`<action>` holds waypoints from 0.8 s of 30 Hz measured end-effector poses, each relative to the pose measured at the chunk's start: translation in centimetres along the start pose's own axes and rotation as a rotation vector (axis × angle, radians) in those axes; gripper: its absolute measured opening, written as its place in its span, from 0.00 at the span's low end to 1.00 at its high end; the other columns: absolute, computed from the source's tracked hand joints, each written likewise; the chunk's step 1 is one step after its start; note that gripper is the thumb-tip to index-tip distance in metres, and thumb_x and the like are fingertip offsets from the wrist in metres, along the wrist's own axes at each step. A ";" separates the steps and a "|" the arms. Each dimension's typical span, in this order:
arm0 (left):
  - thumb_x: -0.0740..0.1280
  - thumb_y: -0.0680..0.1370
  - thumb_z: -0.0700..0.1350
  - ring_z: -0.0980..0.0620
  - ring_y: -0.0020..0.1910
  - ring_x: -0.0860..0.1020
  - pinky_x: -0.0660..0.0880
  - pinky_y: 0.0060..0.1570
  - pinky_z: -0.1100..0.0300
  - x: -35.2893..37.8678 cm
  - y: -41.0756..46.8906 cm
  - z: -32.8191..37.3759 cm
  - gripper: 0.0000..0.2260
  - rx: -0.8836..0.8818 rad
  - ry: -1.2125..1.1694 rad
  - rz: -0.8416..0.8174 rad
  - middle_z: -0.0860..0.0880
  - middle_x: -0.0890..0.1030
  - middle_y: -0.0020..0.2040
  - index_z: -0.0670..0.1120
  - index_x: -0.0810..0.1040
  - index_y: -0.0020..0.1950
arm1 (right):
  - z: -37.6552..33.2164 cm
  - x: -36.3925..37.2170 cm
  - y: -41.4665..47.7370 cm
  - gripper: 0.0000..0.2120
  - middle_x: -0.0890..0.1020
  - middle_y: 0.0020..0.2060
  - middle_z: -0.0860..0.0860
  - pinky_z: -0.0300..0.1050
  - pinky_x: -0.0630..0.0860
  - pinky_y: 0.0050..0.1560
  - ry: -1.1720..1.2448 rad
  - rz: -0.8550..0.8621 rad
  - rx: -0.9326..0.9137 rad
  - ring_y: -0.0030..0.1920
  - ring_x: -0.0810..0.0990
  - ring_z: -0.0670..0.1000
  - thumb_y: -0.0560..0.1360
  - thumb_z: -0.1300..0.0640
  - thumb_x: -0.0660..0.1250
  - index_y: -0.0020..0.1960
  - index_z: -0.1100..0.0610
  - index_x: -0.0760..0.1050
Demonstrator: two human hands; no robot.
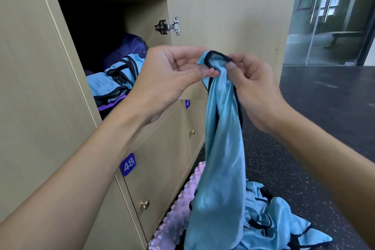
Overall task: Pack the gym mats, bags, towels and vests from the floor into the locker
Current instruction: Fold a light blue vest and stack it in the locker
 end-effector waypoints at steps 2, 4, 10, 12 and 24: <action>0.71 0.75 0.29 0.51 0.40 0.86 0.81 0.45 0.62 0.2 -0.1 0.2 0.08 0.043 0.122 0.051 0.47 0.87 0.41 0.40 0.84 0.49 | 0.5 -0.1 -0.1 0.08 0.73 0.36 0.60 0.44 0.67 0.40 -0.067 -0.045 0.049 0.37 0.69 0.52 0.81 0.64 0.62 0.50 0.53 0.76; 0.71 0.75 0.31 0.55 0.30 0.83 0.79 0.34 0.65 0.7 -0.4 -0.4 0.07 0.016 0.219 0.096 0.49 0.85 0.34 0.42 0.83 0.43 | 1.7 -0.1 -0.6 0.08 0.73 0.36 0.52 0.39 0.68 0.35 -0.218 -0.084 0.110 0.33 0.70 0.47 0.80 0.65 0.63 0.52 0.53 0.73; 0.77 0.73 0.44 0.57 0.28 0.74 0.72 0.32 0.61 0.3 -0.1 -1.6 0.05 0.053 0.488 0.205 0.51 0.81 0.31 0.47 0.83 0.38 | 1.2 0.7 -2.8 0.11 0.77 0.38 0.52 0.41 0.74 0.43 -0.206 -0.064 0.041 0.37 0.74 0.46 0.76 0.68 0.67 0.46 0.53 0.71; 0.76 0.73 0.46 0.59 0.28 0.73 0.70 0.32 0.63 0.1 0.0 -1.5 0.07 0.061 0.524 0.233 0.52 0.81 0.31 0.46 0.83 0.38 | 0.4 1.5 -3.4 0.06 0.83 0.43 0.55 0.41 0.78 0.47 -0.034 -0.194 0.112 0.39 0.80 0.46 0.77 0.66 0.68 0.51 0.57 0.74; 0.74 0.76 0.47 0.57 0.26 0.63 0.61 0.26 0.66 -0.8 0.2 -2.2 0.11 -0.021 0.577 0.032 0.48 0.73 0.28 0.41 0.81 0.39 | 1.6 2.4 -3.5 0.11 0.78 0.35 0.55 0.40 0.66 0.32 -0.202 -0.096 0.164 0.31 0.70 0.45 0.74 0.71 0.59 0.43 0.59 0.76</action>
Point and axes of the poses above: each hand's wrist, its own y-axis towards the middle knuckle, its own x-axis out of the palm, z = x × y, the point moved 1 cm from there along y, towards the middle knuckle
